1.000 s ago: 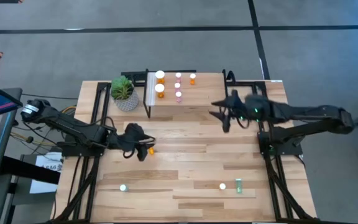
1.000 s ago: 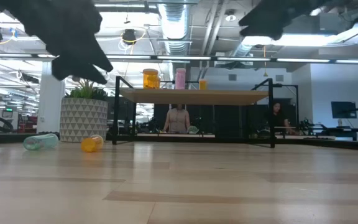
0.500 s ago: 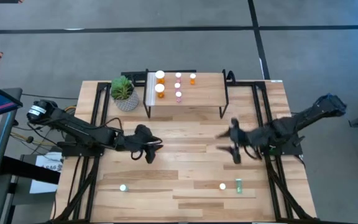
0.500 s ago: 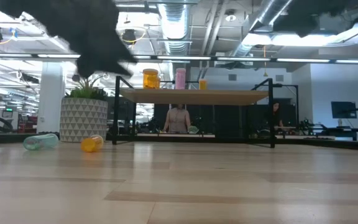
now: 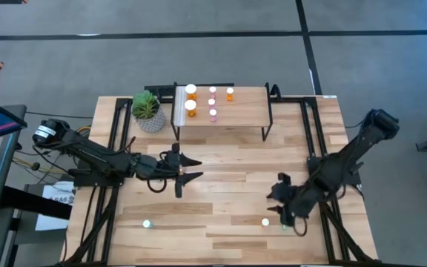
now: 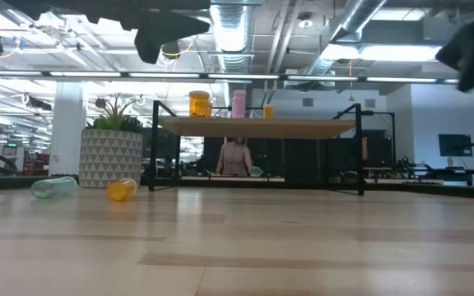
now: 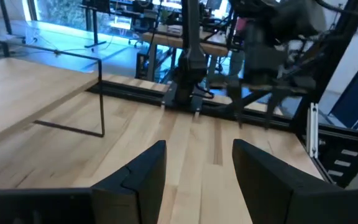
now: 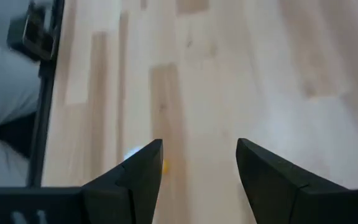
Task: Pick and place medicine bottles onto shelf by color
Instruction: Put the small bottom orange pill bottle aligned with the other small orange pill bottle on the shelf
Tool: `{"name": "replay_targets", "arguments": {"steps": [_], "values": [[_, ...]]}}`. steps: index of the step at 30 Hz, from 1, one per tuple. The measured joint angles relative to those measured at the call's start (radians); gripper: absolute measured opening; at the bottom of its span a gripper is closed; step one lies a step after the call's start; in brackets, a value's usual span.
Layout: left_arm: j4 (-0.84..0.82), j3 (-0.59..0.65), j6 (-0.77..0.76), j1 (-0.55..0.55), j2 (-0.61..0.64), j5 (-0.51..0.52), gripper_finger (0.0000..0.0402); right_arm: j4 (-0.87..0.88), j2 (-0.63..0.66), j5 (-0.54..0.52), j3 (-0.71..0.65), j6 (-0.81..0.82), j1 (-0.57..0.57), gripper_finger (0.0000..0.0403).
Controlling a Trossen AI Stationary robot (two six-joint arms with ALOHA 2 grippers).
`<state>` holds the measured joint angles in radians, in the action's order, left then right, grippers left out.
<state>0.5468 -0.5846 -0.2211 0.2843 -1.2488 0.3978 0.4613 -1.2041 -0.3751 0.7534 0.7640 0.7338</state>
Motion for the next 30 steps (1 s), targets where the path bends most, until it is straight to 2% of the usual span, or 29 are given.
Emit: {"name": "replay_targets", "arguments": {"steps": [6, 17, 26, 30], "values": [[0.002, 0.000, -0.003, 0.000, 0.000, 0.001, 0.0170, -0.002, -0.149, 0.042, 0.078, 0.041, 0.051, 0.0226], [0.005, 0.000, -0.009, 0.000, 0.000, 0.001, 0.0170, -0.002, -0.304, 0.064, 0.131, 0.060, 0.085, 0.0226], [0.005, 0.000, -0.011, 0.000, 0.000, 0.001, 0.0170, -0.012, -0.340, 0.070, 0.131, 0.070, 0.084, 0.0225], [0.005, 0.000, -0.011, 0.000, 0.000, 0.001, 0.0170, -0.024, -0.340, 0.070, 0.131, 0.068, 0.084, 0.0212]]}}
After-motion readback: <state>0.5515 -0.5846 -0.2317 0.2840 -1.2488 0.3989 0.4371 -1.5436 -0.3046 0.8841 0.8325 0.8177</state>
